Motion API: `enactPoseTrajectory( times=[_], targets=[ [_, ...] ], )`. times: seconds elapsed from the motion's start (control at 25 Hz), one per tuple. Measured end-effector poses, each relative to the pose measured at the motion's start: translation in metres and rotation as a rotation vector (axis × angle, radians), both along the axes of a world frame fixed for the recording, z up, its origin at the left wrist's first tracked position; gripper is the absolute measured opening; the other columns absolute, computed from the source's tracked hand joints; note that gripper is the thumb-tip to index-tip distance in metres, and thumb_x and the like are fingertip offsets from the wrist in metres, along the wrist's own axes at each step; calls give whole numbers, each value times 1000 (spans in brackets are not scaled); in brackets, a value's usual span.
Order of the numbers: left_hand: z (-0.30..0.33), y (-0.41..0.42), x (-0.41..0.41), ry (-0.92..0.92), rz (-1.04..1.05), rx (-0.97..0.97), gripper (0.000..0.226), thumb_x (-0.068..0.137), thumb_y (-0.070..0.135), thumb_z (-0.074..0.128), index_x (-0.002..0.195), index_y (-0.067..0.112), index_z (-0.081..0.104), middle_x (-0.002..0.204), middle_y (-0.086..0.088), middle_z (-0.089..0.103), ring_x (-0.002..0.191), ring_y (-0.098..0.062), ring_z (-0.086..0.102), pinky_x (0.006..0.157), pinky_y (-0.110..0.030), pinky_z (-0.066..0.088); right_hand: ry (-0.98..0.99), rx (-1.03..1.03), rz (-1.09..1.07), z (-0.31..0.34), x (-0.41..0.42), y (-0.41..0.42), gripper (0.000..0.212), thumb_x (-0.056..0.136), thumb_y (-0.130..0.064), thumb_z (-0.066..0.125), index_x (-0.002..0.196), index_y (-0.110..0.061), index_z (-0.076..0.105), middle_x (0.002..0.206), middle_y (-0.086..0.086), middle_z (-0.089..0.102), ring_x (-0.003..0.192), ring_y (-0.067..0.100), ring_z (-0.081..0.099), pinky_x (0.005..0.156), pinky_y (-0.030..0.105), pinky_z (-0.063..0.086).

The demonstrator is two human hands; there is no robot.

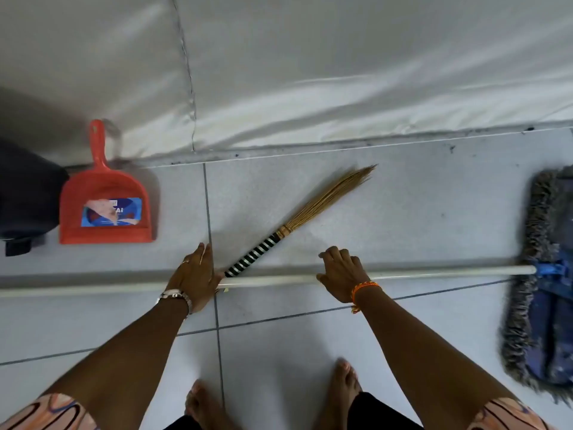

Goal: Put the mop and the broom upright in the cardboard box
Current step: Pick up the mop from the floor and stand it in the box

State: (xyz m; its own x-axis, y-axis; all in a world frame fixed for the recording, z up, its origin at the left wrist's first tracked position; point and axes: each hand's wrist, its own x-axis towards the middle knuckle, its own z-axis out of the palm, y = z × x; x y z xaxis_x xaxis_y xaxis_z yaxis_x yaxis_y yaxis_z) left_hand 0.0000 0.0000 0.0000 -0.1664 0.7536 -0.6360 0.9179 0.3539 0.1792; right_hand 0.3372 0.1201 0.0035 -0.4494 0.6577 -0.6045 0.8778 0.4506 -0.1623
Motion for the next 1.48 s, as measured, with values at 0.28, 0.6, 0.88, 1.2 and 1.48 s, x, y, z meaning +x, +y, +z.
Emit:
enactPoseTrajectory(
  times=[0.28, 0.6, 0.88, 1.2, 1.48],
  targets=[
    [-27, -19, -7, -40, 39, 174, 33, 92, 34, 68, 107, 6, 63, 108, -13, 55, 95, -32, 56, 80, -42, 50, -177, -182, 240, -38, -1, 3, 34, 99, -30, 52, 127, -11, 46, 130, 12, 57, 120, 31, 54, 100, 45, 42],
    [103, -34, 15, 278, -215, 371, 45, 95, 49, 36, 78, 18, 63, 66, -1, 64, 63, -30, 60, 62, -38, 42, -72, -162, 208, 65, 15, 2, 21, 99, -18, 50, 118, -10, 47, 118, 10, 59, 108, 28, 56, 95, 42, 44],
    [380, -26, 60, 408, -35, 592, 38, 94, 42, 45, 68, 17, 60, 60, -3, 61, 65, -33, 56, 71, -41, 40, 69, -165, 187, 297, 36, -2, 14, 101, -17, 42, 113, -10, 45, 114, 8, 54, 106, 28, 53, 94, 37, 41],
    [722, 34, 49, 404, 496, 1196, 91, 78, 28, 68, 157, 14, 25, 167, -17, 10, 157, -31, -15, 127, -44, -11, 405, -67, -83, 583, -24, -8, 9, 100, -17, 48, 109, -14, 47, 106, 9, 52, 98, 28, 52, 86, 40, 42],
    [902, 60, 42, -332, 831, 1697, 56, 94, 11, 59, 142, 1, 32, 130, -10, 58, 113, -12, 66, 100, -39, 57, 725, -100, -161, 699, -118, -38, 16, 99, -14, 49, 89, -18, 37, 84, 2, 41, 72, 17, 36, 64, 34, 38]
  ],
)
